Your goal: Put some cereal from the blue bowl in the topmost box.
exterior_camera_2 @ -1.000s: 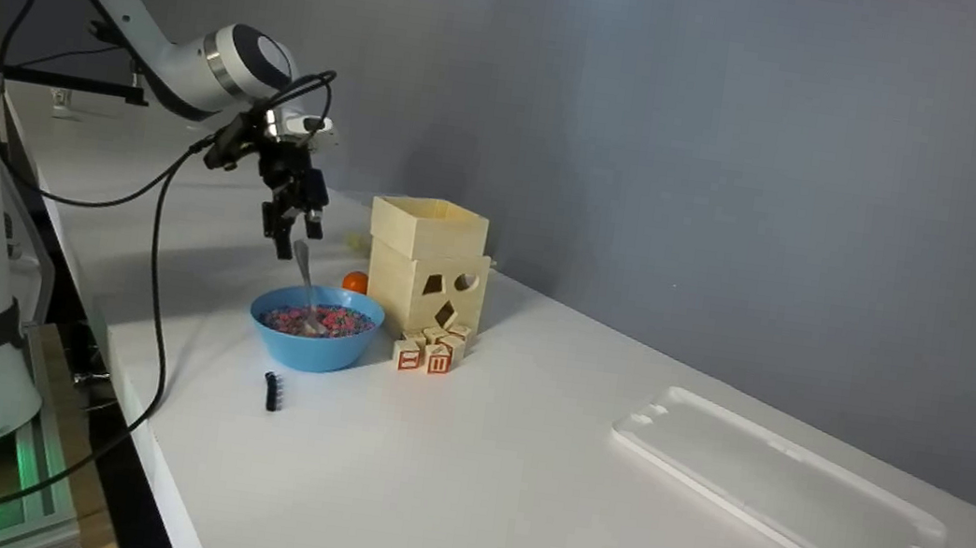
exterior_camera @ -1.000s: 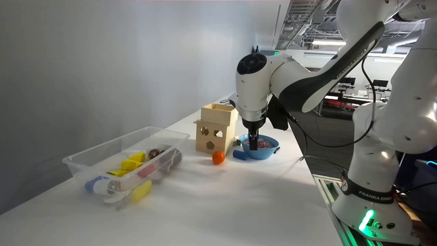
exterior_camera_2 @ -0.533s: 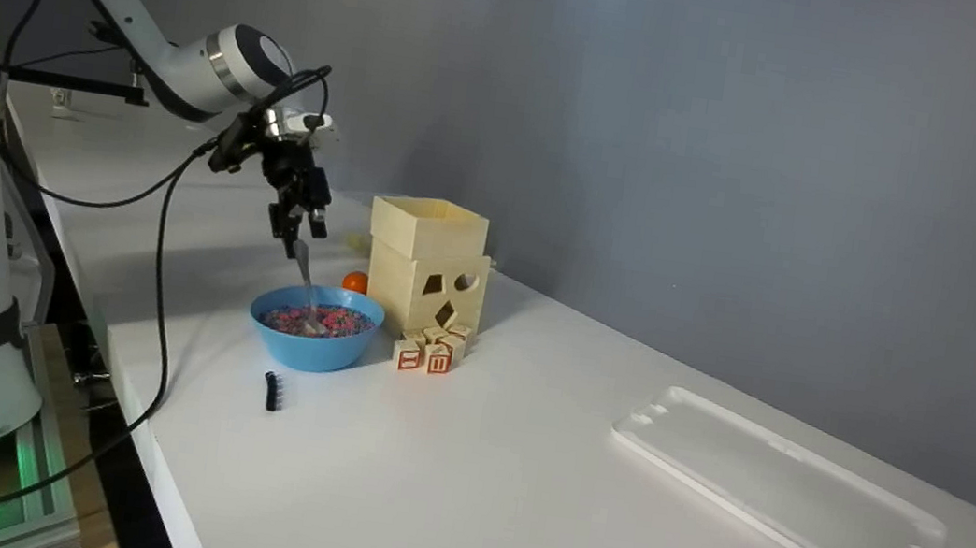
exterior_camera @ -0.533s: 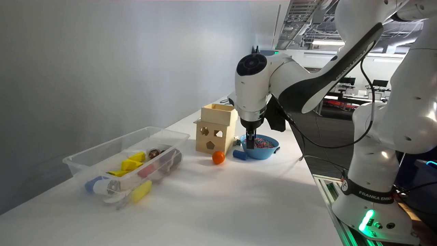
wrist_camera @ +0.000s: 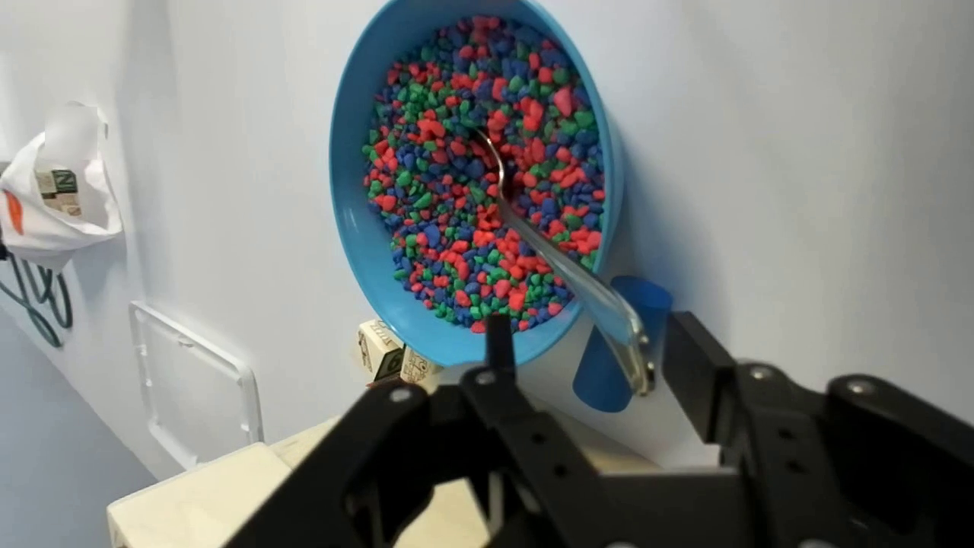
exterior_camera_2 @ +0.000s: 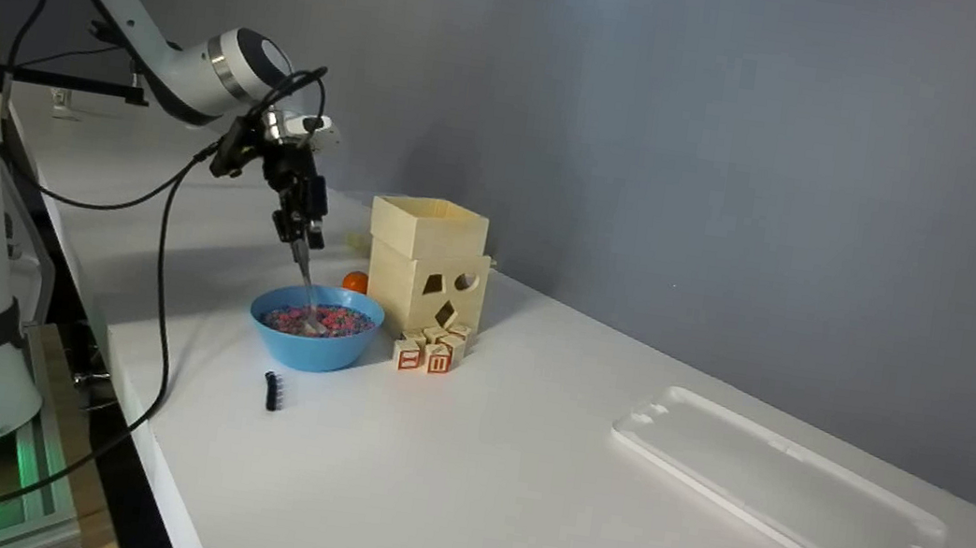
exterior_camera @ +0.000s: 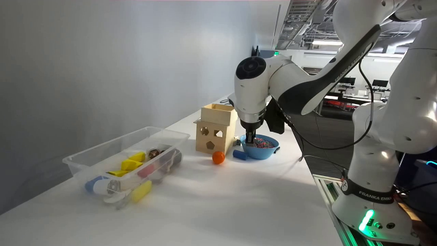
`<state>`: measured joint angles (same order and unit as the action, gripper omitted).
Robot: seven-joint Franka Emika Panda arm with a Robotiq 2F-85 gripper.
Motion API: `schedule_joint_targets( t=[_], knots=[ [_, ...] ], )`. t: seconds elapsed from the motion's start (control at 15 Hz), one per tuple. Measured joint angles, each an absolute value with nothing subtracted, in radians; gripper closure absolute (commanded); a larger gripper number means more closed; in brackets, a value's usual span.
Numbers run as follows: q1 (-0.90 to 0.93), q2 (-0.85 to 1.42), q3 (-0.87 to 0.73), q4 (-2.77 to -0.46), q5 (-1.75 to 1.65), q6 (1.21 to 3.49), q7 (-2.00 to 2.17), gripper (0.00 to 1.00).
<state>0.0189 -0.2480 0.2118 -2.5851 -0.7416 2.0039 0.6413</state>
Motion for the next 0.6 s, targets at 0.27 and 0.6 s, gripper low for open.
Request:
schedule_joint_targets(
  t=[0.27, 0.6],
  knots=[
    [0.019, -0.248, 0.211, -2.585, -0.745, 1.993, 0.648, 0.66],
    [0.028, -0.248, 0.211, -2.586, -0.745, 1.957, 0.668, 0.71]
  ],
)
